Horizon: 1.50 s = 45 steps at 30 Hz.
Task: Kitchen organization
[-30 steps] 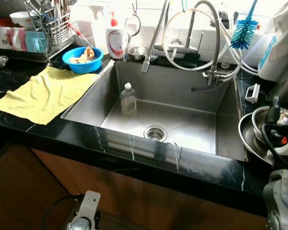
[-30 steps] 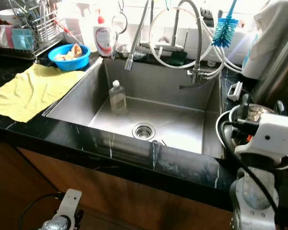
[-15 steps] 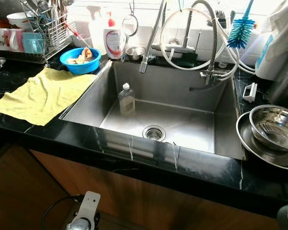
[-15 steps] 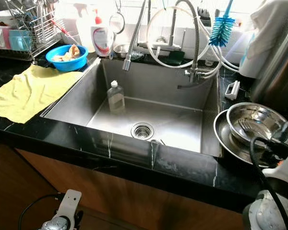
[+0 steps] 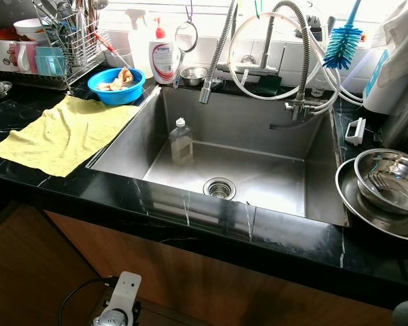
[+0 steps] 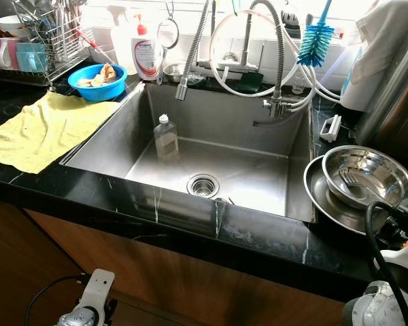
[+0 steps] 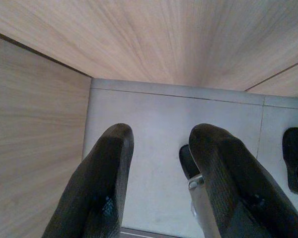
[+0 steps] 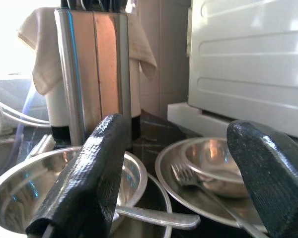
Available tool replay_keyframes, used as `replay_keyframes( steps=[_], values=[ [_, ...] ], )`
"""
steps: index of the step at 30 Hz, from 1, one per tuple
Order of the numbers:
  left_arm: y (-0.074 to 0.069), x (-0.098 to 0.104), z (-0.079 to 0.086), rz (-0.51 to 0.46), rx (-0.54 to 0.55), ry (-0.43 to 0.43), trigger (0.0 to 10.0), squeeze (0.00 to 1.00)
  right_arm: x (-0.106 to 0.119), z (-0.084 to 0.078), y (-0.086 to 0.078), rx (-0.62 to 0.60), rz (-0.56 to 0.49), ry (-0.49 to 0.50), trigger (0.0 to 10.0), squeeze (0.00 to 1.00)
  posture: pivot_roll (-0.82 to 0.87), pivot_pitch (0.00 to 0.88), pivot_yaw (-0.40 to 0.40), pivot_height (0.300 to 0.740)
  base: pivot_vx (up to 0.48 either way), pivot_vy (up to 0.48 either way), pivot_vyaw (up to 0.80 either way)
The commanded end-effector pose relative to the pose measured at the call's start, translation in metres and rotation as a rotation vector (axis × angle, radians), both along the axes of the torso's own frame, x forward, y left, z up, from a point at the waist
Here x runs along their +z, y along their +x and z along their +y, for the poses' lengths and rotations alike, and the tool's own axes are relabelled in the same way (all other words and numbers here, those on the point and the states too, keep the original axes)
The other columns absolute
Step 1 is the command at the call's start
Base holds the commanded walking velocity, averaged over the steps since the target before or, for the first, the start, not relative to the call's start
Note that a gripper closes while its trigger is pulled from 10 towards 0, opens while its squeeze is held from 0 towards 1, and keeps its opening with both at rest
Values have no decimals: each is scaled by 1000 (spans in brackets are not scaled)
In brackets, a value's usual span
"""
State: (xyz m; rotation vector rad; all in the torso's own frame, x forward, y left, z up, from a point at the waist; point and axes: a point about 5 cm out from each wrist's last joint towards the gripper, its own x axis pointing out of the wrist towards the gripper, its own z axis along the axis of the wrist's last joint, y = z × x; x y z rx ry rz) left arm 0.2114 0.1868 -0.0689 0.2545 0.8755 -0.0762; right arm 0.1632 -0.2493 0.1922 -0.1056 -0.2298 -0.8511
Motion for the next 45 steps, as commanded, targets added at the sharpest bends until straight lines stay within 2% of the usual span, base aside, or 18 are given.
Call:
replay_keyframes(
  steps=[1, 20, 23, 41, 42, 43, 44, 45],
  values=[
    [-5, -3, 1, 23, -10, 7, 10000, 0, -9, 4, -3, -21, 6, 96, 10000, 0, -153, 0, 7, 740, 0, 0, 0],
    [-6, -3, 3, 26, 0, 8, 10000, 0, -28, 6, -1, -29, 43, 236, 10000, 0, -149, 0, 5, 740, 0, 0, 0],
    [-6, -3, 4, 27, -1, 10, 10000, 0, -33, 5, 0, -32, 45, 287, 10000, 0, -149, 0, 4, 740, 0, 0, 0],
    [-7, -4, 6, 31, 2, 12, 10000, 0, -41, 4, 0, -40, 45, 370, 10000, 0, -149, 0, 4, 740, 0, 0, 0],
    [-7, -4, 6, 30, 2, 12, 10000, 0, -42, 4, 0, -40, 41, 377, 4980, 0, -148, 0, 4, 740, 0, 0, 0],
    [-7, -4, 6, 30, 2, 12, 10000, 0, -42, 4, 0, -40, 41, 377, 4980, 0, -148, 0, 4, 740, 0, 0, 0],
    [-7, -4, 6, 30, 3, 12, 10000, 0, -42, 4, 0, -40, 37, 380, 0, 0, -148, 0, 5, 740, 0, 0, 0],
    [-7, -4, 6, 31, 2, 12, 10000, 0, -42, 4, 0, -39, 37, 381, 0, 0, -148, 0, 5, 740, 0, 0, 0]
  ],
)
